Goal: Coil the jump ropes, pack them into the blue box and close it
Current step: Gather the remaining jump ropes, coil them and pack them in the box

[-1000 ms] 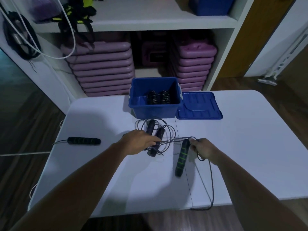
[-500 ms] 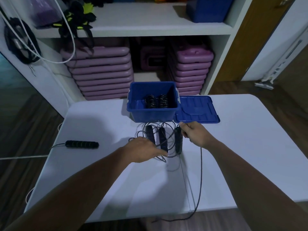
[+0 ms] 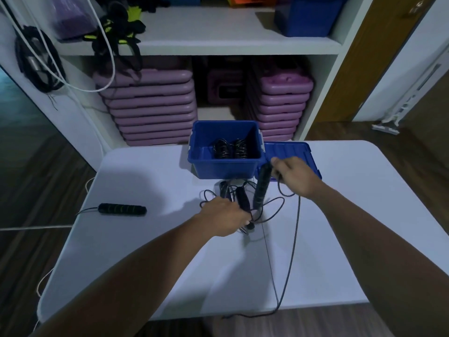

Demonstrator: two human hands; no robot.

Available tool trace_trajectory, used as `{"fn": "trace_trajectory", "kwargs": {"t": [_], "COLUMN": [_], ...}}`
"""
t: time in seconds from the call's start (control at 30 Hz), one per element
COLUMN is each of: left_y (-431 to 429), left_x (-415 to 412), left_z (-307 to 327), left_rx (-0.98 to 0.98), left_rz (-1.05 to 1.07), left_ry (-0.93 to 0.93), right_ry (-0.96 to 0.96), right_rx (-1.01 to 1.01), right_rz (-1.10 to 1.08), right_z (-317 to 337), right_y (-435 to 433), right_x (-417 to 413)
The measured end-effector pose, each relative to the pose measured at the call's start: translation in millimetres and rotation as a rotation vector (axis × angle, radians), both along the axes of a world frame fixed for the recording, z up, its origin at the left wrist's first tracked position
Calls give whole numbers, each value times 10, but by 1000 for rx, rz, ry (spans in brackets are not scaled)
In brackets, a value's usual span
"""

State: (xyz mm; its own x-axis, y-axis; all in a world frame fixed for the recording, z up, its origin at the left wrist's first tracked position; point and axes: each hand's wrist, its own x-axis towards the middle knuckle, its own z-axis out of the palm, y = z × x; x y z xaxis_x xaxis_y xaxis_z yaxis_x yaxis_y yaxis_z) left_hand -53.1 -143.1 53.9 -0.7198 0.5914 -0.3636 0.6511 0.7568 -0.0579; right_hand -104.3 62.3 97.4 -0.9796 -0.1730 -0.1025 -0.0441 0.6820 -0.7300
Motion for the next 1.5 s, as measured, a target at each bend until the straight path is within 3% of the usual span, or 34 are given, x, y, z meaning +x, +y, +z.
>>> {"fn": "trace_trajectory", "kwargs": {"t": [0.17,0.27,0.33,0.43,0.5,0.8,0.9,1.1,1.27,1.4,1.5], "left_y": [-311,-645,-881,-1127,-1220,-1188,-1118,-1042,-1004,-954,-936], "left_x": [-98,-247,-345,-428,-430,-318,-297,-251,-219,-213,-224], "left_z": [-123,-118,-113,-93,-86,-186,-188,-183,-210,-204,-215], "left_rx": [-52,-58,-36,-19,-30,-19,-6,59,60,51,51], "left_rz": [114,297,428,549,574,625,659,734,772,769,770], "left_ry": [47,104,157,217,235,287,273,197,147,151,148], "right_ry": [225,328,316,277,222,62,32,-51,61,281,443], "right_rx": [-294,-252,-107,192,289,481,651,751,685,883,880], "right_rz": [-329,-452,-467,-421,-387,-145,7,-67,-230,-39,242], "right_z": [224,295,213,-138,-412,-1157,-1326,-1592,-1615,-1645,-1660], "right_y": [275,492,625,740,752,455,365,359,369,438,499], "right_x": [-99,-140,-151,-110,-19,475,573,671,717,731,678]}}
